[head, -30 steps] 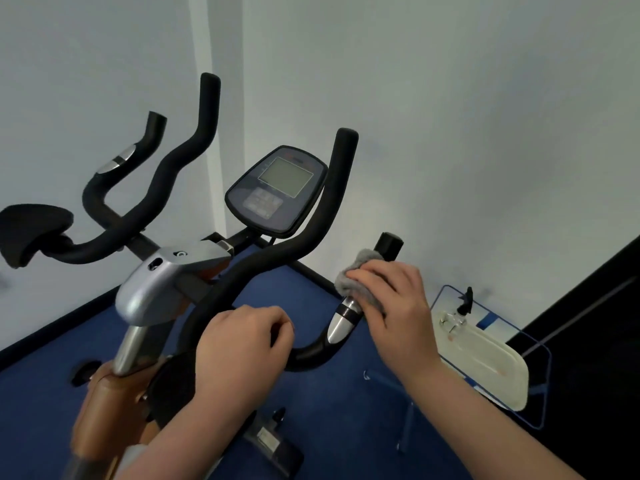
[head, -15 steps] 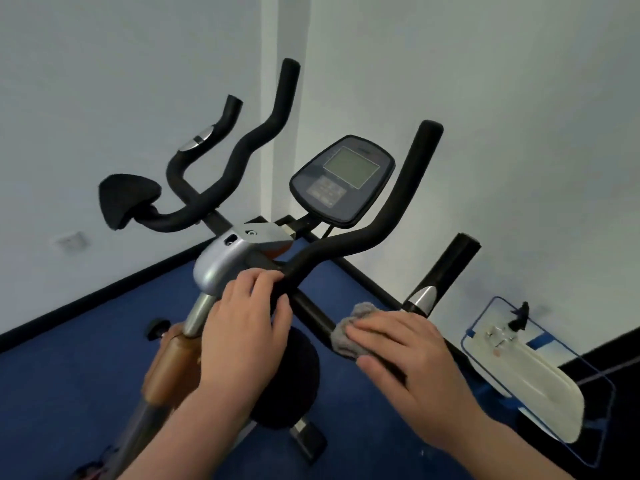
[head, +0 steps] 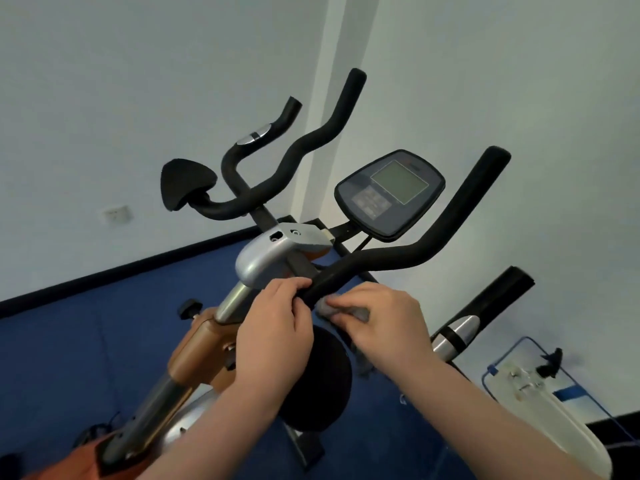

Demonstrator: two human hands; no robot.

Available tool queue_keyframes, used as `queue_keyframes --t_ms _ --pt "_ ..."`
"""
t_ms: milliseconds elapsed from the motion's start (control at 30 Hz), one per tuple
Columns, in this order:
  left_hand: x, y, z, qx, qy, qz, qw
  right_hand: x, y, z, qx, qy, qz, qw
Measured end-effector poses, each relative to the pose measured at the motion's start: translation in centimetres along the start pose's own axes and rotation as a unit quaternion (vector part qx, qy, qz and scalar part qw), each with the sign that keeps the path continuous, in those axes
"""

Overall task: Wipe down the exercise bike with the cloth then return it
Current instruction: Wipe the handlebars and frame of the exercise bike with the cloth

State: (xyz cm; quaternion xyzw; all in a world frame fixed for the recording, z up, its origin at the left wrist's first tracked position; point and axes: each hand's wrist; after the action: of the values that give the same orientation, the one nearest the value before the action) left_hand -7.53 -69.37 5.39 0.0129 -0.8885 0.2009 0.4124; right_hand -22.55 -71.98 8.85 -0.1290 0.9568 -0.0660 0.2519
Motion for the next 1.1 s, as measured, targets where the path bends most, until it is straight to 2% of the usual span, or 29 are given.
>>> queue_keyframes --t_ms 100,167,233,300,400,467,533,633,700,767,900,967,1033,1100 --pt "0.0 0.2 0.0 0.008 0.043 -0.025 0.999 -0.1 -0.9 -0.4 -0.031 -0.008 0.016 0.999" --pt "-0.2 0.5 -0.1 0.022 0.090 -0.045 0.995 -0.2 -1.8 -1.9 -0.061 -0.063 0.037 0.995" --pt "-0.2 0.8 -0.1 0.040 0.123 -0.060 0.990 -1.0 -3.9 -3.3 -0.012 -0.122 0.025 0.992" --pt "-0.3 0.9 0.1 0.051 0.140 -0.072 0.986 -2.5 -6.7 -3.4 0.014 -0.110 -0.020 0.994" --pt "-0.5 0.9 0.2 0.051 0.138 -0.069 0.987 -4.7 -10.2 -0.8 -0.089 0.028 -0.063 0.994" --pt "-0.6 0.8 0.3 0.047 0.134 -0.065 0.988 -5.0 -11.2 0.7 -0.124 0.091 -0.063 0.986" --pt "-0.7 0.8 0.3 0.050 0.134 -0.063 0.988 -4.5 -11.7 0.6 -0.150 0.116 -0.074 0.979" --pt "-0.9 0.8 0.3 0.055 0.136 -0.061 0.987 -4.1 -12.1 -1.3 -0.274 0.140 -0.093 0.947" --pt "-0.9 0.9 0.3 0.051 0.140 -0.064 0.987 -4.4 -12.5 -2.3 -0.327 0.151 -0.100 0.927" --pt "-0.9 1.0 0.3 0.047 0.142 -0.064 0.987 -4.8 -12.7 -2.1 -0.317 0.166 -0.110 0.927" --pt "-0.8 0.9 0.2 0.045 0.145 -0.063 0.986 -4.5 -11.5 0.9 -0.158 0.129 -0.104 0.973" --pt "-0.8 0.9 0.2 0.050 0.149 -0.065 0.985 -4.3 -10.8 2.0 -0.113 0.104 -0.117 0.981" --pt "-0.7 1.0 0.3 0.052 0.153 -0.066 0.985 -4.0 -11.0 1.4 -0.121 0.095 -0.108 0.982" --pt "-0.7 1.2 0.2 0.048 0.153 -0.065 0.985 -3.7 -11.8 -0.4 -0.216 0.088 -0.081 0.969"
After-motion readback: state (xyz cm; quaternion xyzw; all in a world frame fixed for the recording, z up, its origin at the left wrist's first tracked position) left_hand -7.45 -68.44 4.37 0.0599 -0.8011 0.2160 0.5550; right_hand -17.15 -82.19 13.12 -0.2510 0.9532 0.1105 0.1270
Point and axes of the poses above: each hand's wrist, its own y-axis away from the middle knuckle, its own z-axis out of the palm, x = y × z, and after that the axes turned 7 degrees about z, right-handed
